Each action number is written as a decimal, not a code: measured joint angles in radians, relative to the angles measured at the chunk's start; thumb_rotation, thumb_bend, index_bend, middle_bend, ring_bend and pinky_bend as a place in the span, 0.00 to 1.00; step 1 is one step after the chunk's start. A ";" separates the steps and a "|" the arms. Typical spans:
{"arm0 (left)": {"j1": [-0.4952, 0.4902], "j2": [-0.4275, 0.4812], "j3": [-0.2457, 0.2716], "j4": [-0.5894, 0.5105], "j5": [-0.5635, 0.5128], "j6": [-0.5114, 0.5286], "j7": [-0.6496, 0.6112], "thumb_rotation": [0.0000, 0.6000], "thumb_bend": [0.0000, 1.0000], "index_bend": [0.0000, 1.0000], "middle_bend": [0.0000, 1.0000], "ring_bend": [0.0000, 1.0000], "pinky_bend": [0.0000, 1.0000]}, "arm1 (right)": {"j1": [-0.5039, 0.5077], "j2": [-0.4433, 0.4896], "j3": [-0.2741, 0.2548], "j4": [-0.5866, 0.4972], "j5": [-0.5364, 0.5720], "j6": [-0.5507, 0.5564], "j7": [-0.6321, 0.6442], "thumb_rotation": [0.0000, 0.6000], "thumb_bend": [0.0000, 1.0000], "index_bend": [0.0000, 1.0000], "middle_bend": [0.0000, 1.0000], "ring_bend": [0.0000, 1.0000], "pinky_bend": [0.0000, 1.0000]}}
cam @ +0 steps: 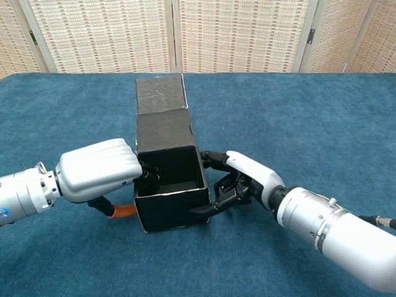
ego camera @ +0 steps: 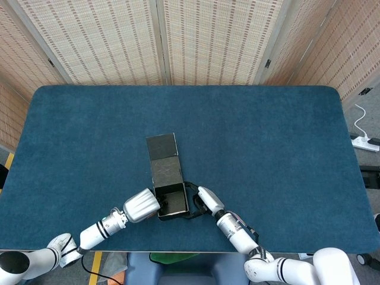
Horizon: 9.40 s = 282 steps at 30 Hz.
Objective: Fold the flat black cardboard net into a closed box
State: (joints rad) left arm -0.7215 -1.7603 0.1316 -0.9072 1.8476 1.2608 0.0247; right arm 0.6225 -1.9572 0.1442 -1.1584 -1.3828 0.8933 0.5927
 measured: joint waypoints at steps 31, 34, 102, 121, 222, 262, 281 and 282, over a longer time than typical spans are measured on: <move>0.062 0.130 -0.035 -0.136 -0.026 0.178 -0.121 1.00 0.32 0.23 0.26 0.78 0.88 | 0.053 -0.079 0.112 0.081 0.092 -0.024 -0.069 1.00 0.23 0.35 0.40 0.80 1.00; 0.073 0.143 -0.037 -0.147 -0.029 0.200 -0.175 1.00 0.32 0.22 0.26 0.78 0.89 | 0.063 -0.107 0.120 0.123 0.097 -0.019 -0.085 1.00 0.23 0.23 0.31 0.78 1.00; -0.113 0.049 -0.055 0.026 -0.231 -0.410 -1.387 1.00 0.22 0.00 0.00 0.63 0.89 | -0.127 0.340 0.031 -0.481 -0.003 0.226 -0.214 1.00 0.00 0.00 0.09 0.60 1.00; -0.124 -0.024 -0.040 0.089 -0.233 -0.390 -1.521 1.00 0.22 0.52 0.53 0.64 0.89 | -0.136 0.352 0.041 -0.446 0.069 0.202 -0.205 1.00 0.00 0.04 0.24 0.65 1.00; 0.070 0.409 -0.198 -0.572 -0.695 -0.421 -0.129 1.00 0.20 0.00 0.01 0.64 0.85 | 0.288 -0.146 0.085 -0.075 0.212 0.280 -1.046 1.00 0.00 0.18 0.34 0.74 1.00; 0.116 0.431 -0.235 -0.577 -0.638 -0.355 -0.131 1.00 0.20 0.00 0.01 0.42 0.70 | 0.242 -0.192 0.034 0.231 -0.117 0.406 -0.868 1.00 0.28 0.33 0.37 0.74 1.00; 0.312 0.471 -0.226 -0.665 -0.643 0.092 0.231 1.00 0.21 0.00 0.05 0.10 0.23 | -0.099 0.536 -0.086 -0.487 -0.034 0.495 -0.945 1.00 0.32 0.15 0.18 0.12 0.30; 0.327 0.473 -0.222 -0.668 -0.638 0.114 0.237 1.00 0.21 0.00 0.05 0.10 0.22 | -0.128 0.570 -0.102 -0.501 -0.033 0.507 -0.932 1.00 0.32 0.15 0.17 0.11 0.29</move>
State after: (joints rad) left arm -0.3946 -1.2874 -0.0908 -1.5753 1.2099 1.3745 0.2614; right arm 0.4950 -1.3869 0.0421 -1.6591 -1.4161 1.4001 -0.3390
